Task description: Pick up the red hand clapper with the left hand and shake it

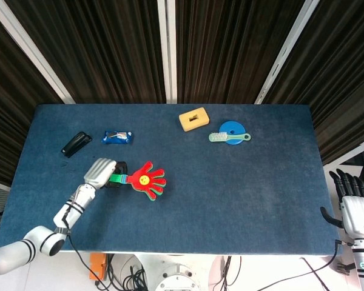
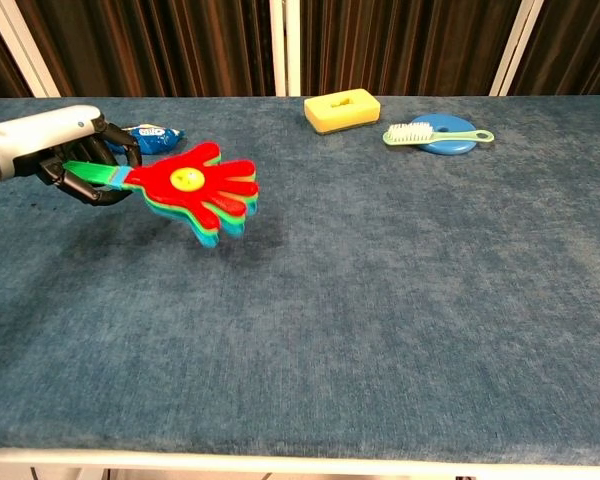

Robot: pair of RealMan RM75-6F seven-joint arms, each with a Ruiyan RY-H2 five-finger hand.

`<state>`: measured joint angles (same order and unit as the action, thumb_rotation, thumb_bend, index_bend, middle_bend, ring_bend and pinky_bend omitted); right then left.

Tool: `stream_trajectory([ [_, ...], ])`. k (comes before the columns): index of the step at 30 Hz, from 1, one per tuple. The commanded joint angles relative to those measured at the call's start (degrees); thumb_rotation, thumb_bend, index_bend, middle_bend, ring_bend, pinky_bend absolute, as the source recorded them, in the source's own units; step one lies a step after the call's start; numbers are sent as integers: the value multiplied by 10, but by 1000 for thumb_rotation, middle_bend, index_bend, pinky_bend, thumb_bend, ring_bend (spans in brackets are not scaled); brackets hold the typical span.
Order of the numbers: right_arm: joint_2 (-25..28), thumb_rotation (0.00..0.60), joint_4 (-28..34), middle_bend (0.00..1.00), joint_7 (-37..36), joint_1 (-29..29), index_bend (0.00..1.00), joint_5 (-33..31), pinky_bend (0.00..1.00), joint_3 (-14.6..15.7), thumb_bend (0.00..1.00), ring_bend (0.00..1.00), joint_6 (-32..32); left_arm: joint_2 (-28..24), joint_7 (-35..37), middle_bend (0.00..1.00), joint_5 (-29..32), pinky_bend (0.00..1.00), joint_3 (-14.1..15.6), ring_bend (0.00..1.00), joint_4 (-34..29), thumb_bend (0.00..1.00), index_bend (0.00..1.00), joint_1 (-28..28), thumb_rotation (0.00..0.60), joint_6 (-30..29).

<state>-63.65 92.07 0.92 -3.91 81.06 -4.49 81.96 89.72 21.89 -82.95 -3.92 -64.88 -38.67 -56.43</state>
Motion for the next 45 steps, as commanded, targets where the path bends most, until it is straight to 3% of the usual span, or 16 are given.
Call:
stream_trajectory([
  [1, 1, 600, 1, 0, 2, 0, 0, -1, 0, -1, 202, 0, 0, -2, 2, 965, 7, 1000, -5, 1000, -4, 418, 593, 3, 600, -1],
  [5, 2, 600, 3, 0, 2, 0, 0, 1, 0, -2, 205, 0, 4, -9, 17, 999, 10, 1000, -10, 1000, -10, 417, 532, 5, 600, -2],
  [11, 1, 600, 0, 0, -2, 1, 0, 2, 0, 0, 207, 0, 2, -14, 44, 1000, -4, 1000, -16, 1000, -9, 342, 296, 13, 600, -34],
  [14, 2, 600, 0, 0, -4, 2, 0, 2, 0, 1, 207, 0, 2, -10, 63, 1000, -14, 1000, -18, 1000, -1, 308, 288, 18, 600, -57],
  [18, 4, 600, 3, 0, -3, 2, 0, 4, 0, 0, 205, 0, 4, -6, 94, 1000, -19, 1000, -25, 1000, 6, 271, 431, 23, 600, -80],
  [19, 4, 600, 4, 0, -2, 2, 0, 5, 0, 0, 204, 0, 5, -5, 100, 1000, -17, 1000, -28, 1000, 7, 262, 494, 25, 600, -85],
  [22, 4, 600, 7, 0, 1, 1, 0, 7, 0, 0, 205, 0, 6, -8, 110, 1000, -11, 1000, -33, 1000, 4, 235, 843, 27, 600, -88],
  [25, 3, 600, 9, 0, 5, 1, 0, 6, 0, 0, 207, 0, 6, -12, 116, 1000, -8, 1000, -35, 1000, -2, 231, 983, 29, 600, -88],
  [34, 0, 600, 9, 0, 7, -1, 0, 5, 0, -1, 211, 0, 4, -11, 110, 1000, 0, 1000, -42, 1000, -3, 236, 1000, 35, 600, -95],
  [45, -5, 600, 0, 0, -4, -1, 0, 5, 0, 0, 210, 0, 2, -33, -3, 1000, -42, 1000, 2, 1000, 3, 608, 1000, 19, 600, -61],
])
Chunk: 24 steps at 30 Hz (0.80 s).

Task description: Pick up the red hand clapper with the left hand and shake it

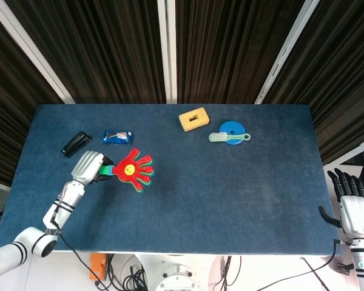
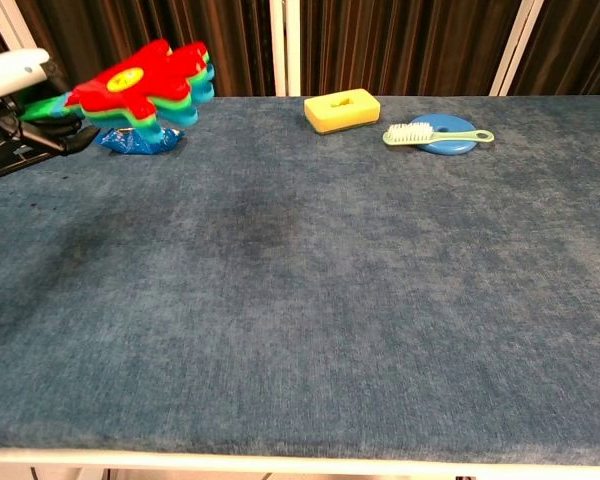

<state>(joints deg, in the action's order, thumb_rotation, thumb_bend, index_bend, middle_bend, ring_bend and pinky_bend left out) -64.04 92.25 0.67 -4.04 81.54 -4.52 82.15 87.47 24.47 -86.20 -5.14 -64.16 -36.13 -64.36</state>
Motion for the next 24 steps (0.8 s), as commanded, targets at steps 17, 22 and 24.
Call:
stream_trajectory([
  [17, -3, 600, -11, 0, -20, 0, 0, 6, 0, 3, 209, 0, -2, -75, 74, 1000, 22, 1000, -21, 1000, -157, 668, 1000, 16, 600, -29],
  [22, -1, 600, -11, 0, -26, 2, 0, 8, 0, 4, 209, 0, 0, -135, 414, 1000, 122, 1000, -103, 1000, -270, 688, 1000, 41, 600, 12],
  [24, 0, 600, -12, 0, -28, 2, 0, 8, 0, 4, 209, 0, 1, -159, 501, 1000, 134, 1000, -122, 1000, -284, 698, 1000, 47, 600, 33],
])
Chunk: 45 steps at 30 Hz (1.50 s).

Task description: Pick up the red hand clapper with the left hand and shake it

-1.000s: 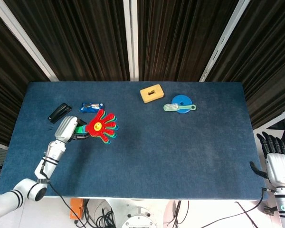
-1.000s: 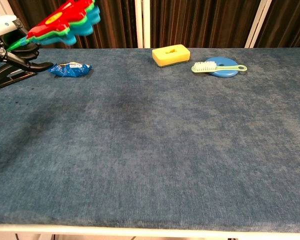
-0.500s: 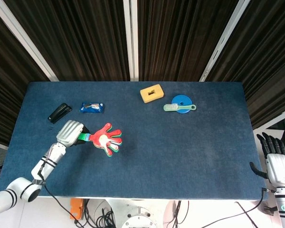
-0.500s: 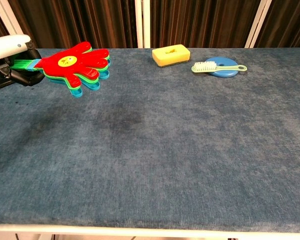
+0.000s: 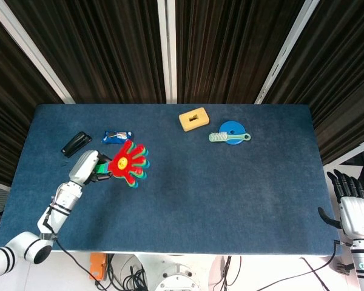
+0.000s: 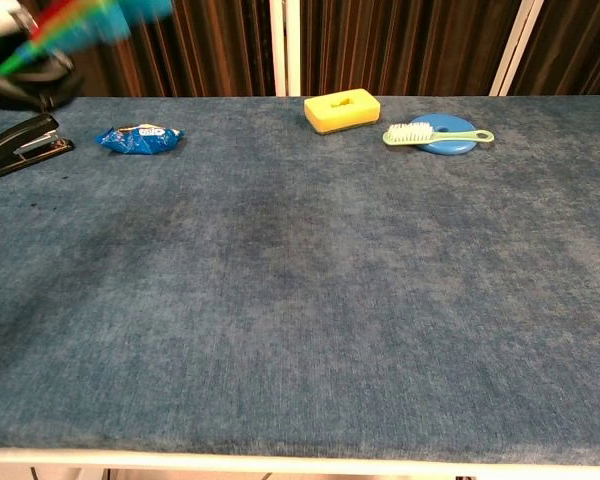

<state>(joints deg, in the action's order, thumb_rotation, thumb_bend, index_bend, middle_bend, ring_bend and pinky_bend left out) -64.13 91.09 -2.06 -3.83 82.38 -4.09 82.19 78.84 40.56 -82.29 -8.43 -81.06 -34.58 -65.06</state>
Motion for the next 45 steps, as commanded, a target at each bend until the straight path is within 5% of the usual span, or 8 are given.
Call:
stream_trajectory([
  [1, 0, 600, -1, 0, -1, 0, 0, 0, 0, 0, 209, 0, 0, -84, 368, 1000, 89, 1000, -94, 1000, -113, 701, 1000, 34, 600, 46],
  [5, -1, 600, -2, 0, 0, -1, 0, -1, 0, 0, 209, 0, -3, -81, 267, 1000, 29, 1000, -69, 1000, -75, 703, 1000, 31, 600, 23],
  [10, -3, 600, -1, 0, 4, -3, 0, 0, 0, 1, 209, 0, -6, -15, -141, 1000, -82, 1000, -4, 1000, 62, 703, 1000, 15, 600, -31],
  [13, -2, 600, 0, 0, 4, -3, 0, -1, 0, 1, 209, 0, -6, 17, -279, 1000, -111, 1000, 22, 1000, 109, 702, 1000, 8, 600, -28],
  [26, 3, 600, -2, 0, -2, -2, 0, -4, 0, -2, 211, 0, -5, 49, -477, 1000, -169, 1000, 74, 1000, 178, 701, 1000, -33, 600, 13],
  [32, 4, 600, -4, 0, -9, -1, 0, -8, 0, -5, 212, 0, -1, 47, -406, 1000, -107, 1000, 53, 1000, 127, 701, 1000, -25, 600, 24],
  [38, 6, 600, -5, 0, -13, 0, 0, -10, 0, -7, 212, 0, 0, 3, -72, 1000, 20, 1000, -18, 1000, -40, 704, 1000, -9, 600, 62],
  [45, 8, 600, -7, 0, -17, -1, 0, -8, 0, -5, 211, 0, -4, -49, 298, 1000, 119, 1000, -124, 1000, -151, 706, 1000, 25, 600, 81],
])
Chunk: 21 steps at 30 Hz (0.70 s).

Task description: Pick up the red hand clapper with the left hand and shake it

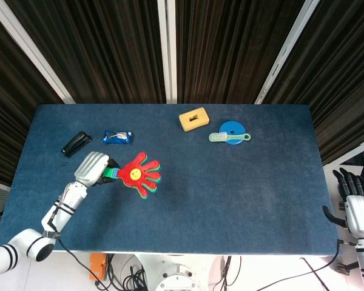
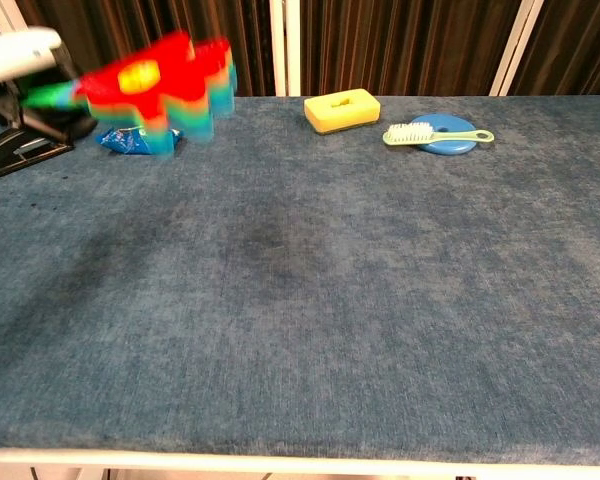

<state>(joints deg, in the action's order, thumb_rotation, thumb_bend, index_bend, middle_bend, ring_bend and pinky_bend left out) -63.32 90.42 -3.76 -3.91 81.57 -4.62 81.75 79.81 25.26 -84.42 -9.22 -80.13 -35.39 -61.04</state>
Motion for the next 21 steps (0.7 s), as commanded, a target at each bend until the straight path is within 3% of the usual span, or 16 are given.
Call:
stream_trajectory([
  [1, -1, 600, -1, 0, 0, 0, 0, 1, 0, 1, 211, 0, 0, -66, 506, 1000, 155, 1000, -131, 1000, -168, 708, 1000, 40, 600, 51],
  [4, -2, 600, -3, 0, 0, 2, 0, 1, 0, 2, 210, 0, 2, -80, 602, 1000, 178, 1000, -158, 1000, -176, 720, 1000, 52, 600, 76],
  [7, -2, 600, -3, 0, 0, 3, 0, 0, 0, 2, 211, 0, 3, -85, 628, 1000, 158, 1000, -161, 1000, -173, 724, 1000, 57, 600, 87],
  [15, -3, 600, -3, 0, 2, 2, 0, 2, 0, 2, 211, 0, 2, -72, 564, 1000, 79, 1000, -127, 1000, -146, 724, 1000, 46, 600, 76],
  [18, -2, 600, -3, 0, 1, 3, 0, 2, 0, 2, 211, 0, 3, -55, 378, 1000, -15, 1000, -77, 1000, -82, 724, 1000, 29, 600, 47],
  [21, -1, 600, -4, 0, -2, 3, 0, 1, 0, 1, 211, 0, 4, -4, 73, 1000, -106, 1000, -27, 1000, 22, 723, 1000, 17, 600, -1],
])
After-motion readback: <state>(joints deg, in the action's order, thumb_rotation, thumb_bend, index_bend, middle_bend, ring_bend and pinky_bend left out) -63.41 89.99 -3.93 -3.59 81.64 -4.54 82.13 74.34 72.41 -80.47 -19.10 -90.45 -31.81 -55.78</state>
